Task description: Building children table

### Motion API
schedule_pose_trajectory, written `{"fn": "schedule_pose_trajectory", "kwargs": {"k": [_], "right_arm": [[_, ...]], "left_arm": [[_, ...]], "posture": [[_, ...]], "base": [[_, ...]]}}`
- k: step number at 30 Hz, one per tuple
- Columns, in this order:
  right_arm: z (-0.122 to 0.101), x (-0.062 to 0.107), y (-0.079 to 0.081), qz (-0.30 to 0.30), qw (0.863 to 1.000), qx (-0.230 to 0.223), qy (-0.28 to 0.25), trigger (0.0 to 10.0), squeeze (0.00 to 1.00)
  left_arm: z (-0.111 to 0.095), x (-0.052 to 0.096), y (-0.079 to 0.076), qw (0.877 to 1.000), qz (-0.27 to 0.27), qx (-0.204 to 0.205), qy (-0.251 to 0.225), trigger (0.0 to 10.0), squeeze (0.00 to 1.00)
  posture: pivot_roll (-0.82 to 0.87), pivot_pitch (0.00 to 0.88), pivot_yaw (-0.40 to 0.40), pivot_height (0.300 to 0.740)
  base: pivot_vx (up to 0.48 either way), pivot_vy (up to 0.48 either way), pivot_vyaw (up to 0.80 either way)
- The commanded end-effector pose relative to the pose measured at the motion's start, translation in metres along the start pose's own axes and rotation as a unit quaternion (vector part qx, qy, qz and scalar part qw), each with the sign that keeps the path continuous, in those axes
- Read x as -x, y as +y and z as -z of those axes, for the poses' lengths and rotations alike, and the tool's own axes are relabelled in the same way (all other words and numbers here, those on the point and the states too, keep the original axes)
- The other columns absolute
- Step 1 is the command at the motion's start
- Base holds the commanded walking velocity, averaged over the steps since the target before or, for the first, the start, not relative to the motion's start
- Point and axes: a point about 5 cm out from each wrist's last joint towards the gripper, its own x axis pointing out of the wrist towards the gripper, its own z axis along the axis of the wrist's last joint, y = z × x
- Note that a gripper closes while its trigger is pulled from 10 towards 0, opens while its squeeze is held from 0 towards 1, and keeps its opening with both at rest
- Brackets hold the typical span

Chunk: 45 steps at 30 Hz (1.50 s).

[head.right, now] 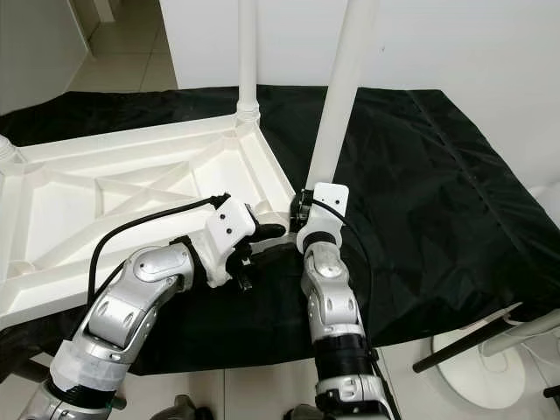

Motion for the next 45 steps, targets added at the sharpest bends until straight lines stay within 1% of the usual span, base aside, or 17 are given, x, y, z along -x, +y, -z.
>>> {"fn": "schedule_pose_trajectory", "kwargs": {"k": [1,3,4,9,10,14,20,22,29,30,31,32,34,35,37,38,45], "right_arm": [[-0.006,0.004,0.0,-0.017,1.0,-0.002,-0.02,10.0,1.0],[-0.009,0.008,-0.004,-0.037,0.999,-0.001,-0.029,10.0,1.0],[-0.009,0.011,-0.012,-0.063,0.998,0.005,-0.032,10.0,0.0],[-0.009,0.013,-0.017,-0.08,0.996,0.009,-0.032,10.0,0.0],[-0.009,0.016,-0.023,-0.116,0.992,0.026,-0.04,10.0,0.0],[-0.01,0.015,-0.034,-0.187,0.98,0.053,-0.044,10.0,0.0],[-0.01,0.014,-0.038,-0.21,0.975,0.059,-0.045,10.0,0.0],[-0.011,-0.004,-0.044,-0.26,0.96,0.095,-0.036,10.0,0.0],[-0.012,-0.013,-0.045,-0.272,0.955,0.112,-0.031,10.0,0.0],[-0.013,-0.022,-0.046,-0.281,0.951,0.127,-0.023,10.0,0.0],[-0.014,-0.028,-0.046,-0.285,0.948,0.138,-0.017,7.4,0.0],[-0.014,-0.032,-0.044,-0.291,0.946,0.142,-0.012,6.9,0.0],[-0.014,-0.032,-0.044,-0.291,0.946,0.142,-0.012,6.9,0.0],[-0.013,-0.034,-0.042,-0.299,0.943,0.144,-0.005,0.9,0.0],[-0.013,-0.034,-0.042,-0.299,0.943,0.144,-0.005,0.9,0.0],[-0.009,-0.034,-0.039,-0.315,0.938,0.147,0.007,0.0,0.0],[-0.006,-0.033,-0.04,-0.332,0.932,0.143,0.012,0.0,0.0]], "left_arm": [[0.001,0.001,0.001,0.999,-0.039,-0.003,0.005,10.0,0.0],[0.002,0.003,0.0,0.999,-0.039,-0.001,0.007,10.0,0.0],[0.004,0.006,0.0,0.999,-0.037,0.0,0.009,10.0,0.0],[0.005,0.008,0.0,0.999,-0.035,0.002,0.011,10.0,0.0],[0.007,0.01,-0.001,0.999,-0.031,0.003,0.015,10.0,0.0],[0.011,0.012,-0.004,1.0,-0.013,0.009,0.024,10.0,0.0],[0.012,0.013,-0.005,1.0,-0.006,0.009,0.026,10.0,0.0],[0.018,0.013,-0.005,0.999,-0.01,0.002,0.04,10.0,0.0],[0.019,0.013,-0.006,0.999,-0.013,-0.001,0.042,10.0,0.0],[0.018,0.012,-0.005,0.999,-0.017,-0.003,0.042,10.0,0.0],[0.017,0.011,-0.004,0.999,-0.02,-0.004,0.04,10.0,0.0],[0.016,0.011,-0.004,0.999,-0.022,-0.004,0.039,10.0,0.0],[0.016,0.011,-0.004,0.999,-0.022,-0.004,0.039,10.0,0.0],[0.015,0.011,-0.003,0.999,-0.024,-0.005,0.038,10.0,0.0],[0.015,0.011,-0.003,0.999,-0.024,-0.005,0.038,10.0,0.0],[0.014,0.011,-0.003,0.999,-0.027,-0.006,0.037,10.0,0.0],[0.013,0.013,-0.002,0.999,-0.031,-0.006,0.037,10.0,0.0]], "posture": [[-0.09,0.0,-0.017,0.74],[-0.09,0.0,-0.019,0.74],[-0.09,0.0,-0.02,0.74],[-0.09,0.0,-0.02,0.74],[-0.09,0.0,-0.02,0.74],[-0.11,0.0,-0.002,0.74],[-0.11,0.0,-0.002,0.74],[-0.1,0.001,0.01,0.74],[-0.1,0.001,0.01,0.74],[-0.09,0.005,0.007,0.74],[-0.09,0.007,0.006,0.74],[-0.09,0.007,0.006,0.74],[-0.09,0.007,0.006,0.74],[-0.08,0.007,0.005,0.74],[-0.08,0.007,0.005,0.74],[-0.07,0.013,0.004,0.74],[-0.07,0.014,0.004,0.74]], "base": [[0.0,0.0,0.0],[0.0,0.0,0.0],[0.0,0.0,0.0],[0.0,0.0,0.0],[0.0,0.0,0.0],[0.0,0.0,0.0],[0.0,0.0,0.0],[0.0,0.0,0.0],[0.0,0.0,0.0],[0.0,0.0,0.0],[0.0,0.0,0.0],[0.0,0.0,0.0],[0.0,0.0,0.0],[0.0,0.0,0.0],[0.0,0.0,0.0],[0.0,0.0,0.0],[0.0,0.0,0.0]]}}
